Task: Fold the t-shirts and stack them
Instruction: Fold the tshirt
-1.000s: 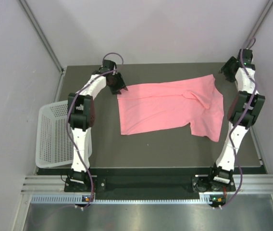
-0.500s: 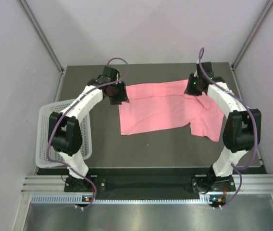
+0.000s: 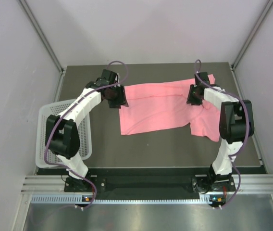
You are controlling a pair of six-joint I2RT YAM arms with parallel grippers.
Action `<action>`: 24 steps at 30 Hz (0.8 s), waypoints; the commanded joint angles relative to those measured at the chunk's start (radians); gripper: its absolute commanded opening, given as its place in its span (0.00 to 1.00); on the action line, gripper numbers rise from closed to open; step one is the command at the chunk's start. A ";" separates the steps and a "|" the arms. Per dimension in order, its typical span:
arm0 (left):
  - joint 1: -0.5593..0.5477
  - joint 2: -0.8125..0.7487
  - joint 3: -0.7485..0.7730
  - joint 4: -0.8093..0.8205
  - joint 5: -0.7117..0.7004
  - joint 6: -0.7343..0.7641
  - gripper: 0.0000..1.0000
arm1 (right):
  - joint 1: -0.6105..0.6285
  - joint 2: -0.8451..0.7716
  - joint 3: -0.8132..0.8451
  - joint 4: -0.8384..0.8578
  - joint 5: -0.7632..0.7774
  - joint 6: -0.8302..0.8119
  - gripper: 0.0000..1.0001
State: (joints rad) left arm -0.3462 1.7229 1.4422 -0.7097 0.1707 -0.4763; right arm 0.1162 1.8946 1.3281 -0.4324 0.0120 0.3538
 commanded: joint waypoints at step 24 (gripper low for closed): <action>0.001 0.003 0.035 0.003 0.066 0.019 0.50 | -0.108 0.205 0.262 0.043 0.071 -0.111 0.36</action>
State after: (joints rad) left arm -0.3462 1.7264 1.4425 -0.7116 0.2214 -0.4717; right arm 0.0109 2.0800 1.5238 -0.4026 0.0643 0.2695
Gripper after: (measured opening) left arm 0.500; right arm 0.357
